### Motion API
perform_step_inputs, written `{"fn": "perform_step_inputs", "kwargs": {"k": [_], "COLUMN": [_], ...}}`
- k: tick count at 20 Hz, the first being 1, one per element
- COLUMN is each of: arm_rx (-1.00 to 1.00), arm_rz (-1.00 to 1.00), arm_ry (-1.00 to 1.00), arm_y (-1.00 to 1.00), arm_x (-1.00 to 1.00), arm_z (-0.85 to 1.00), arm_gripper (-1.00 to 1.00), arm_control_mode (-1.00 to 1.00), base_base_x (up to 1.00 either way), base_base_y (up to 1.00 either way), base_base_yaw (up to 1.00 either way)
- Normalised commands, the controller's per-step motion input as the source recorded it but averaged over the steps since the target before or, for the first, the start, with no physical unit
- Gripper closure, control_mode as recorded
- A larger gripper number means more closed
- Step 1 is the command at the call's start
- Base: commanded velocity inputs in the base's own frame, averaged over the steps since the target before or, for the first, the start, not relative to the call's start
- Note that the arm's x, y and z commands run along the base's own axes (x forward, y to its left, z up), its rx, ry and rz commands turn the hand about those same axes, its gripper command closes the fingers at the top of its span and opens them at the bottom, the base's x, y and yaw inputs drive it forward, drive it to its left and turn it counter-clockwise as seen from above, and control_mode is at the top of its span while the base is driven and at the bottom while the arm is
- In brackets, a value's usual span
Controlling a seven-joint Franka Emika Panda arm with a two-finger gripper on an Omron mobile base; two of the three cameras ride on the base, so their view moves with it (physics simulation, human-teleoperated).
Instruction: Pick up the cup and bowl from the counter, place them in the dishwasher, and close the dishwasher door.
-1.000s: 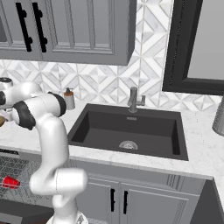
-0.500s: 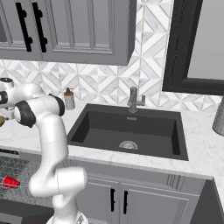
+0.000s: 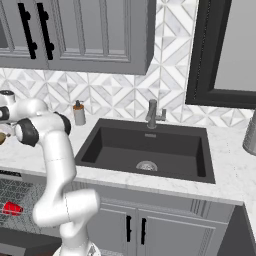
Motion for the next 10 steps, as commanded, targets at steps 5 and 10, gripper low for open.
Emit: {"fn": "perform_step_inputs", "kwargs": {"k": [5,10], "arm_rx": [-0.01,0.00], "arm_rz": [0.00,0.00], "arm_ry": [-0.01,-0.03], "arm_y": [0.28,0.11], "arm_x": [0.05,0.00], "arm_z": [-0.36,-0.48], "arm_gripper": [-1.00,-1.00], "arm_control_mode": [-1.00,-1.00], "base_base_x": [0.00,0.00], "base_base_y": [0.00,0.00], "base_base_yaw": [0.00,0.00]}}
